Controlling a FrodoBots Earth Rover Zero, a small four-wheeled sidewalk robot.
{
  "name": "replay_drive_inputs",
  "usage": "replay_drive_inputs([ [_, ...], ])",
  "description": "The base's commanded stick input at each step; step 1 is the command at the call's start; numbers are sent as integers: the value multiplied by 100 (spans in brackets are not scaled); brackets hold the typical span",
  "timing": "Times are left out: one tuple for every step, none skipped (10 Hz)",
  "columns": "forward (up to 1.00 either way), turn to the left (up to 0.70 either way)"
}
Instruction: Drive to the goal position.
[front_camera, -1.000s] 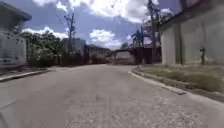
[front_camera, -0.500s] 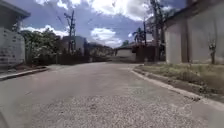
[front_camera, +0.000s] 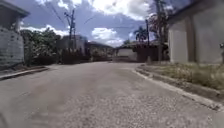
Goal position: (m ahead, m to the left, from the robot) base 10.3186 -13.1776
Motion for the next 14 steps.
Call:
replay_drive_inputs([
  [70,0],
  [70,0],
  [70,0],
  [70,0],
  [70,0],
  [70,0],
  [70,0],
  [70,0],
  [70,0],
  [70,0],
  [70,0],
  [70,0],
  [70,0],
  [70,0],
])
